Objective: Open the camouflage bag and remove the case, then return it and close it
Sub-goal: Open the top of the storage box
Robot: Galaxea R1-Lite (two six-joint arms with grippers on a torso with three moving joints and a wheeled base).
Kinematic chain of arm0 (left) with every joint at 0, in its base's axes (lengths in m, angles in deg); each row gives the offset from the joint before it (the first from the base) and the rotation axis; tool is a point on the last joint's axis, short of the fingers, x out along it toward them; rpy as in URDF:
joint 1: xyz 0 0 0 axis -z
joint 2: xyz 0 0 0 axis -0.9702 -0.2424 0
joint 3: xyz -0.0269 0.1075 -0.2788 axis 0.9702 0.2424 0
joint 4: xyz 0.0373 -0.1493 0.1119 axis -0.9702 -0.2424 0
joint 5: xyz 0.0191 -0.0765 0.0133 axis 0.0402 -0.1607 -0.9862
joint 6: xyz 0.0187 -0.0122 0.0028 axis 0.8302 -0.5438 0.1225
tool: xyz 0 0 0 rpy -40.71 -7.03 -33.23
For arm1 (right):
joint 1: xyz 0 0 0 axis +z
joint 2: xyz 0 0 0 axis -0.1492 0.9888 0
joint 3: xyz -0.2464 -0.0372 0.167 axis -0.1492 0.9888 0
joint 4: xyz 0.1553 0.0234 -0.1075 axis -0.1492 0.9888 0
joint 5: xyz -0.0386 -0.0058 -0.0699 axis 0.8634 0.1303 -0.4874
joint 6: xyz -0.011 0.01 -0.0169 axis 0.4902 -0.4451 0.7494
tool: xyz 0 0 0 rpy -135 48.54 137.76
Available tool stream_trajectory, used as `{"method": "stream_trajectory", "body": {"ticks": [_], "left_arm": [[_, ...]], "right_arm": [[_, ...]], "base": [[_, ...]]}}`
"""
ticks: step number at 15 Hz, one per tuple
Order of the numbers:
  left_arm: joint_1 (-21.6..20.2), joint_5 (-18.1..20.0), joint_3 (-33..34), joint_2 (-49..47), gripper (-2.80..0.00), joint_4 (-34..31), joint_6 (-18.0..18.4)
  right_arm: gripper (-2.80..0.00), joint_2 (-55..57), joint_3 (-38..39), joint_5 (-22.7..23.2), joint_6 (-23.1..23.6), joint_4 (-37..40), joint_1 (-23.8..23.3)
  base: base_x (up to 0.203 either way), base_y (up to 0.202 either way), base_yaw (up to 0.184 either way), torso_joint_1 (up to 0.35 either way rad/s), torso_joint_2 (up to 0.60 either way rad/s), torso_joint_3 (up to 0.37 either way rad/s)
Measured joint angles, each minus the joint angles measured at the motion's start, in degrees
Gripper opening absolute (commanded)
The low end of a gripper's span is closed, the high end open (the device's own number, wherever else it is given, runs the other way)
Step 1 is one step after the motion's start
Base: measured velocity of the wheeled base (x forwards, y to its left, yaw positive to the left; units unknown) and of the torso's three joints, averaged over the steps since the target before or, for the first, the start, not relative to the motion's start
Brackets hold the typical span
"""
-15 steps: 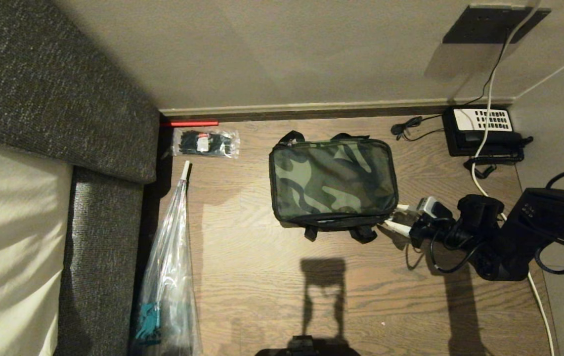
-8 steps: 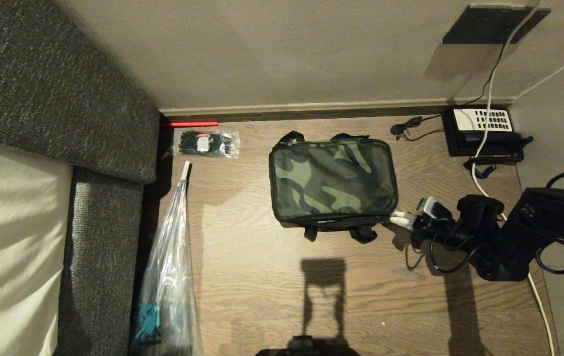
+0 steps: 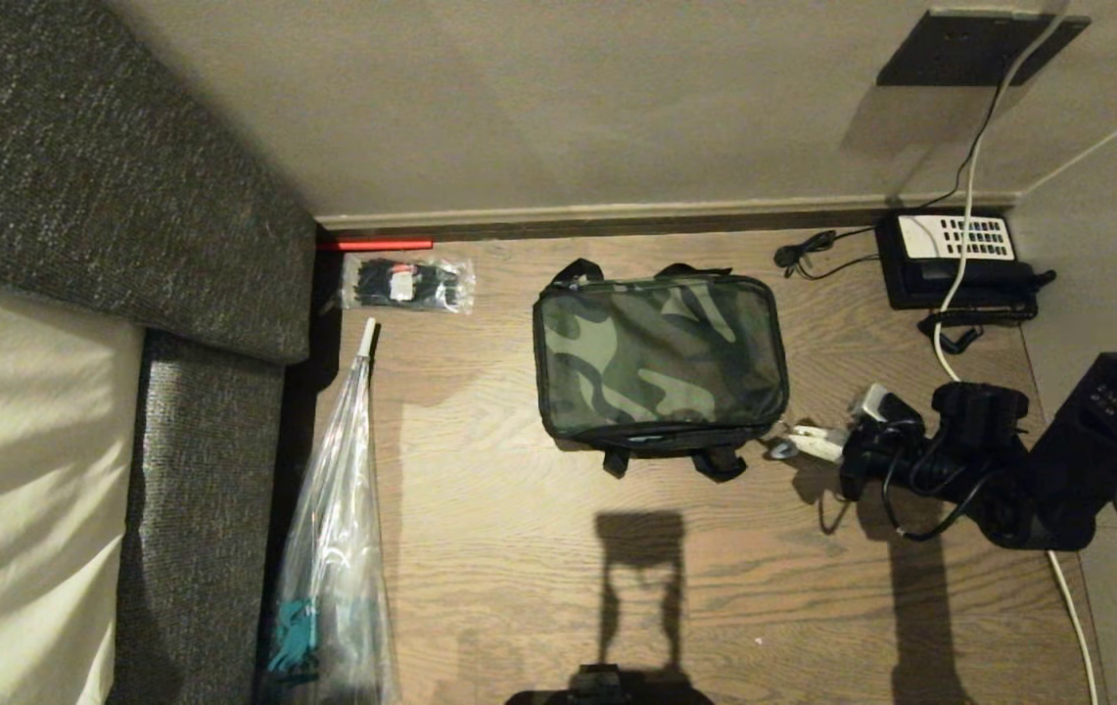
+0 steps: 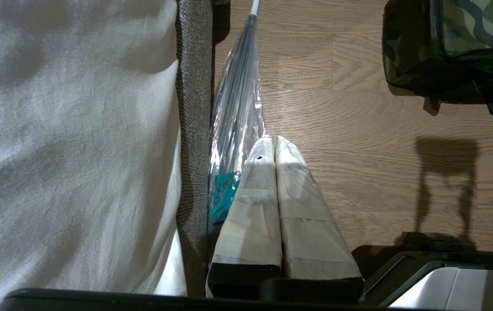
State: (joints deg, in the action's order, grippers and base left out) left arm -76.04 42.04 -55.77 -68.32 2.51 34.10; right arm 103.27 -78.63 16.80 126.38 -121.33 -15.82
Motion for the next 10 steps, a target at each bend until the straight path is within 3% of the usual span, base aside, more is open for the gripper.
{"method": "stream_trajectory", "body": {"ticks": [4, 8, 10], "left_arm": [[0.0, 0.0, 0.0, 0.0, -2.80, 0.0, 0.0], [0.0, 0.0, 0.0, 0.0, -2.80, 0.0, 0.0], [0.0, 0.0, 0.0, 0.0, -2.80, 0.0, 0.0]], "right_arm": [[-2.80, -4.1, 0.2, 0.0, -2.8, 10.1, -0.9], [-2.80, -6.4, -0.2, -0.1, -10.8, 10.8, -1.0], [-2.80, -7.1, -0.3, -0.1, -12.0, 11.0, -0.9]], "base": [[0.000, 0.000, 0.000, 0.000, 0.00, 0.000], [0.000, 0.000, 0.000, 0.000, 0.00, 0.000], [0.000, 0.000, 0.000, 0.000, 0.00, 0.000]]}}
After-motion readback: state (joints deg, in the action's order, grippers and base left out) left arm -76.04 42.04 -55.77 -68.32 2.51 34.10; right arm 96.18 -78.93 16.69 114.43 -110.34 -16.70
